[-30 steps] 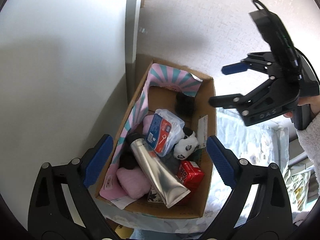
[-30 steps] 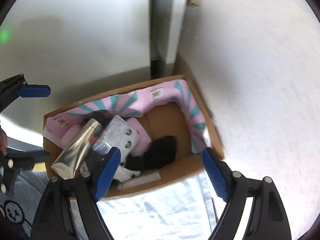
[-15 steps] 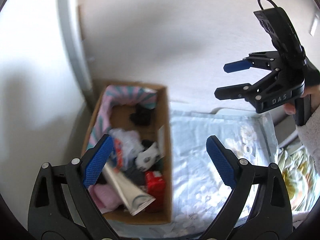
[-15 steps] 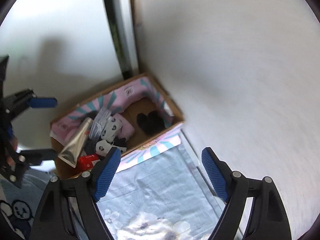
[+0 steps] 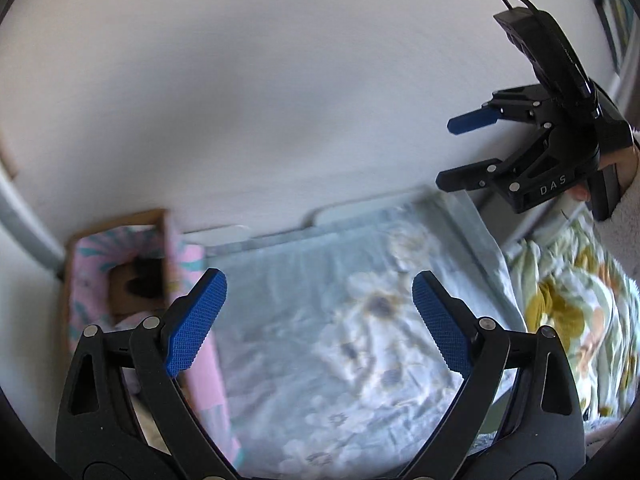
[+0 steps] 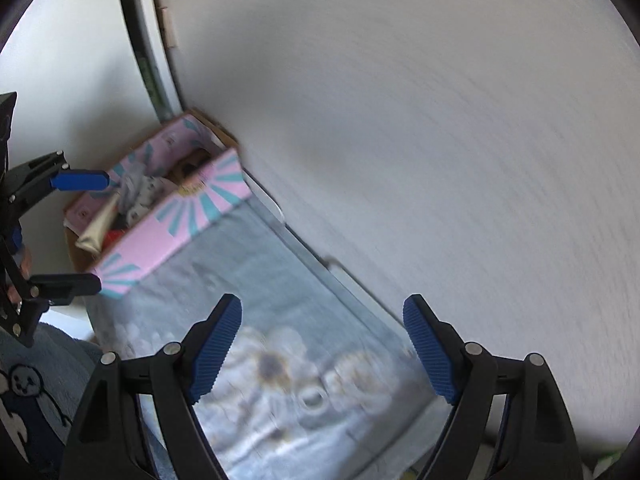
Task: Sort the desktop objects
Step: 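Withdraw both tools from the box back to the cloth, then grasp the clear cup with the left gripper while the right gripper grasps the tape roll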
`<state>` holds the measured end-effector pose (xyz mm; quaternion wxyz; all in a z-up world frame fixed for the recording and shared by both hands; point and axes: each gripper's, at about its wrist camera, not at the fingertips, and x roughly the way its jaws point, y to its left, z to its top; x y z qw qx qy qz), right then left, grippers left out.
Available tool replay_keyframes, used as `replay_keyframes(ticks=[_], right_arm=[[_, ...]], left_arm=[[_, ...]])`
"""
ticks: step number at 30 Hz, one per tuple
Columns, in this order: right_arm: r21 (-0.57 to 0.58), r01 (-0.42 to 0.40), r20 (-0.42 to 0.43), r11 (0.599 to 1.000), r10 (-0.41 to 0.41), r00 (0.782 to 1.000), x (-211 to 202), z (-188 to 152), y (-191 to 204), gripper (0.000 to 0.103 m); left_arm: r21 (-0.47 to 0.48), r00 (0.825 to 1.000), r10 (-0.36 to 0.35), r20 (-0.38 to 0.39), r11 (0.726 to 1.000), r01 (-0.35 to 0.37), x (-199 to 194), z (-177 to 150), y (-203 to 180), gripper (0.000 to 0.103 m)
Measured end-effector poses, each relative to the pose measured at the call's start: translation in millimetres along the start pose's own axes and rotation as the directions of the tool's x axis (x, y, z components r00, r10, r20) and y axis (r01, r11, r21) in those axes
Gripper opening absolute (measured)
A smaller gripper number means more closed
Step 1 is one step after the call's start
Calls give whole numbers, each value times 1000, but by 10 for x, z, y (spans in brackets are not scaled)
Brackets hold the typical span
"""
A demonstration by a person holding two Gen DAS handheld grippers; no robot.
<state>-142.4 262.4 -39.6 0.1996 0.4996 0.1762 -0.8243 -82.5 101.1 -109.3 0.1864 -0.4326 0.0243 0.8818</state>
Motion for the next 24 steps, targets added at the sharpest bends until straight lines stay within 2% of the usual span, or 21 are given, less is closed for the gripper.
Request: replay_keyframes(ticks=[5,9,15,24], right_arm=[[33,68,-54,997,-66,996,71,-490,-254,80],[30,50,-91,998,-47,995,218,-822,-388,80],[-127,13,-144,992,-31,989,630,-1194,-397,80],[-323,-141,-190,936,82,978,1284,-1415,-296,80]], left_arm=[[57,994,-70,-79,996,74,396,-64,-454,94],[106,987,-101,-125,988,115,697,-203,-751,94],[197,978,-126,-169,968,158,1265,-497,-1121,94],[235,975,-124,-184,958,166,1809,-690,-1260,94]])
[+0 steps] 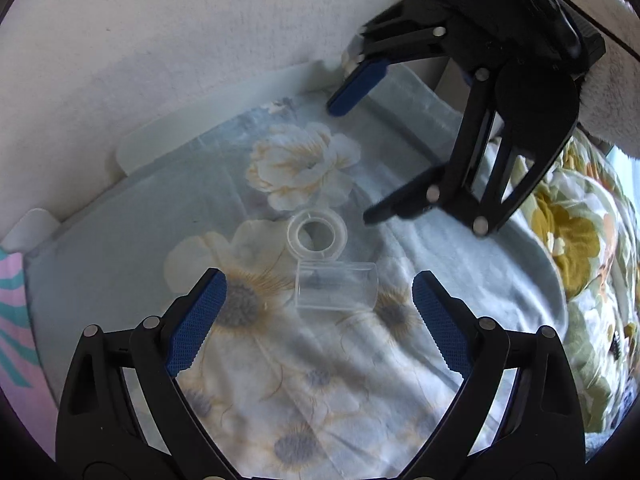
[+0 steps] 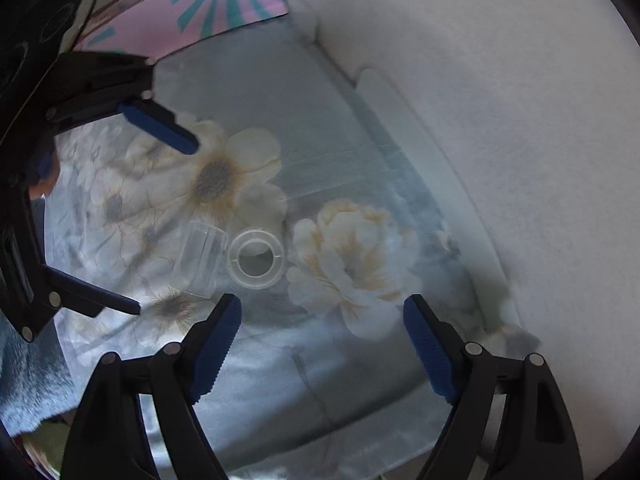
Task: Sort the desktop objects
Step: 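Grasp the clear cup with the left gripper while the right gripper grasps the tape roll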
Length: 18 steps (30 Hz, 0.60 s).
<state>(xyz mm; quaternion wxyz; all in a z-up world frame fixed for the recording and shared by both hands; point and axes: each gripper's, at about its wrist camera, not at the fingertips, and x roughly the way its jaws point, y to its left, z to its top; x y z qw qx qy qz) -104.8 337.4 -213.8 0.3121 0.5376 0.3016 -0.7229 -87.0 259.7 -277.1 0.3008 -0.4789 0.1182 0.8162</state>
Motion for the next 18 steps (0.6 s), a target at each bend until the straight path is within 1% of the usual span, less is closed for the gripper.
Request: replay_keyframes(ticks=[4,7,12,16,18], right_arm=[[-92,-11,-7,996,11,1000,178,31,86,80],[-135,-30,-2,990,30,1000,276,51,126,80],[-155,-55,25,986,60,998,335,85,158,74],[-167,-74,29,983,80,996,361,88,162,67],[-161,-87,33,983,93,995,358,83,136,63]], left_arm=[[21,1000,-9,10,1000,9,91,-6,-22,91],[22,1000,-17,11,1000,17,146,-13,-12,85],[12,999,-37,5,999,37,208,-20,22,73],[11,999,-52,2,999,52,238,-17,43,64],[6,998,-68,-2,998,68,257,-23,50,52]])
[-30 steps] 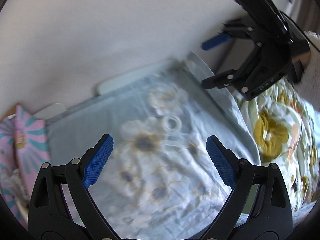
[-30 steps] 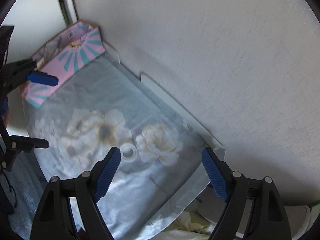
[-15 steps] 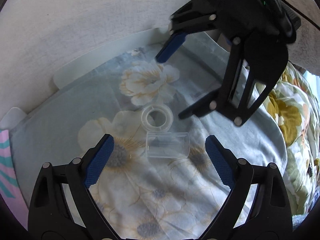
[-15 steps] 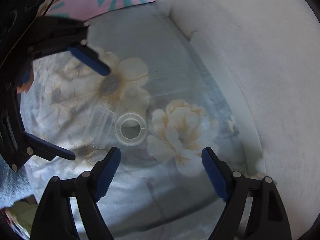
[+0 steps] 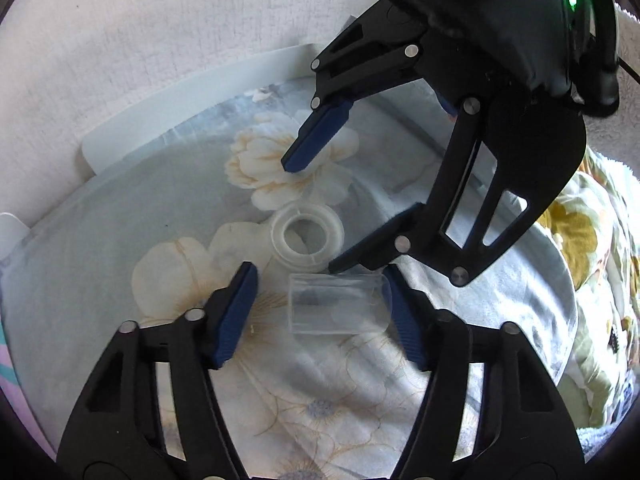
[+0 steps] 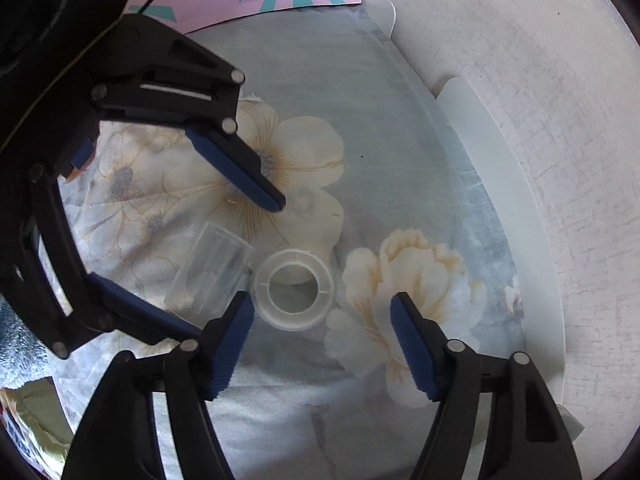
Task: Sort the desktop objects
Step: 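Grasp the clear cup with the left gripper while the right gripper grasps the tape roll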
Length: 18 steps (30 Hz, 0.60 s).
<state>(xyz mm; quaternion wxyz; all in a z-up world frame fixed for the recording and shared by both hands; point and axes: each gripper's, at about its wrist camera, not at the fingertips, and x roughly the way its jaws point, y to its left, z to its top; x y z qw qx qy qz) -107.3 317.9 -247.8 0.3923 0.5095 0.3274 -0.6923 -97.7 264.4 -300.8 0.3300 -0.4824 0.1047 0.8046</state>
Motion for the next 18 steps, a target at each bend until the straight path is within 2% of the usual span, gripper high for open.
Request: replay_keyframes(ticks=[2,5,8,18], right_arm=[[11,-22,5,1000,22,1000,-6,-10,-29,56],[21,-59,11,998,59,998,-19,-22,-56,45],[26,-61,19,998,60,998,-41,-35,-88,38],[50,-68,26,996,67,997,-135,-32,-154,38]], left_arm=[[3,1000,6,0,1000,-6,5,-13,-5,45],[7,1000,-3,0,1000,3,-14,-35,-3,44],[5,1000,-9,4,1000,9,-42,-66,15,44],[4,1000,6,29,1000,-6,-288,-39,-40,44]])
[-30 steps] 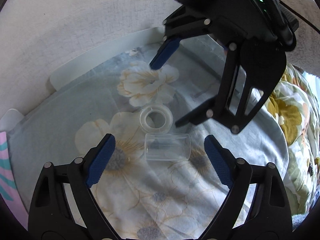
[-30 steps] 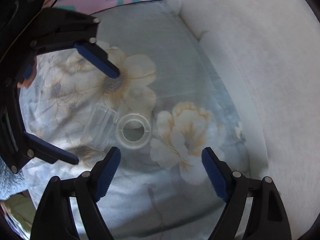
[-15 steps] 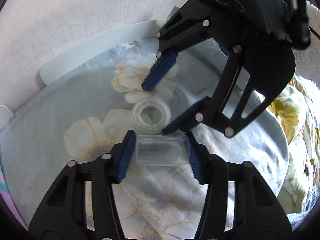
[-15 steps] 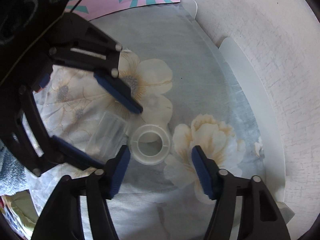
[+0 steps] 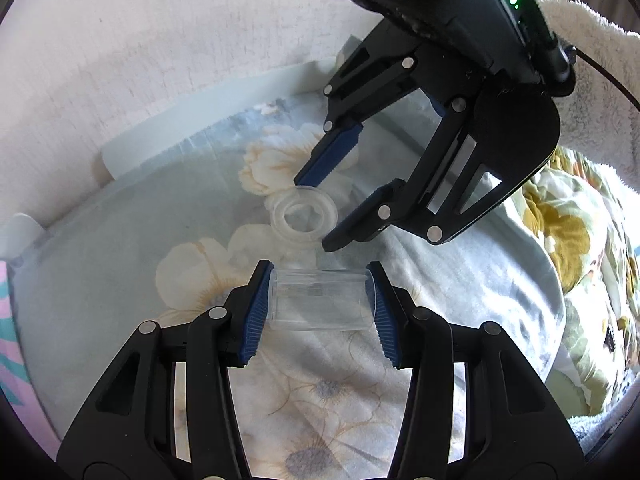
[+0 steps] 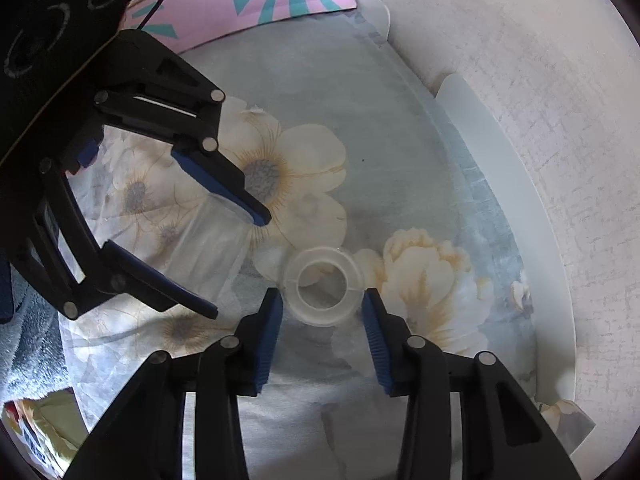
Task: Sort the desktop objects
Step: 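Grasp the clear cup with the left gripper while the right gripper grasps the tape roll, then carry the clear cup and tape roll into the box and release both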
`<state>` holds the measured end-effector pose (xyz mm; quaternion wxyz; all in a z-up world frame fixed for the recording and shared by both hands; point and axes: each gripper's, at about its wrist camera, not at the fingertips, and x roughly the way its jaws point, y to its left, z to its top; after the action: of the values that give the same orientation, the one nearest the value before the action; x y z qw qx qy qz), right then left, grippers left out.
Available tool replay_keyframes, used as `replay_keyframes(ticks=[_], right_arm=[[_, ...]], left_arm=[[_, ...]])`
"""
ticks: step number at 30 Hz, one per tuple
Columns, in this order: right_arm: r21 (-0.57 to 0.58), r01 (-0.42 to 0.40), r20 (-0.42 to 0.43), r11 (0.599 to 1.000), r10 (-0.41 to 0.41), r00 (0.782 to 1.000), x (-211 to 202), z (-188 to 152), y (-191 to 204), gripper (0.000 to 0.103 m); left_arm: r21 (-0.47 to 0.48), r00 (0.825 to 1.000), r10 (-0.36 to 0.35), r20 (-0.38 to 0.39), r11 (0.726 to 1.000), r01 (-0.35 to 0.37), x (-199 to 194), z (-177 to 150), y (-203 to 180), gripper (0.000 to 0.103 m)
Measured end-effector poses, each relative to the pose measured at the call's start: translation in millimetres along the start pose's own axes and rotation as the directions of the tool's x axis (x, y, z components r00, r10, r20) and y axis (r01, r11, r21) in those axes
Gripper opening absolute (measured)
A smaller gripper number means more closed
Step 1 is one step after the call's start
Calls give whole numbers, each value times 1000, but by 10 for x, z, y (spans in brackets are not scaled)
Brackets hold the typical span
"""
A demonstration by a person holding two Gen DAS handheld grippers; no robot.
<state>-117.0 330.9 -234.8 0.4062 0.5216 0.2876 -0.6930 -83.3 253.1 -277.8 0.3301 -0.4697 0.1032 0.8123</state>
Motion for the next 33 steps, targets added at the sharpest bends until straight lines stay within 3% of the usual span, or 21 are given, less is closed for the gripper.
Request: replay_keyframes(ticks=[9,18,27,33], right_arm=[[7,29,5,1000,-29,1000,-392,176,-32,38],[-57,67,2,996,-67,998,-861,657,66,38],[-129,91,43,987,-86,995,-1103,1394,370,38],[-201,82,83,976,-67,994,-1156,2031,482,38]], left_arm=[[-21,999,52,14,998,-51,-475,227,205,44],[-62,992,103,75,993,-98,-1228,248,418,44],[-104,974,202,105,976,-192,-1857,42,819,44],[-184,950,297,98,943,-276,-2309,-257,1234,44]])
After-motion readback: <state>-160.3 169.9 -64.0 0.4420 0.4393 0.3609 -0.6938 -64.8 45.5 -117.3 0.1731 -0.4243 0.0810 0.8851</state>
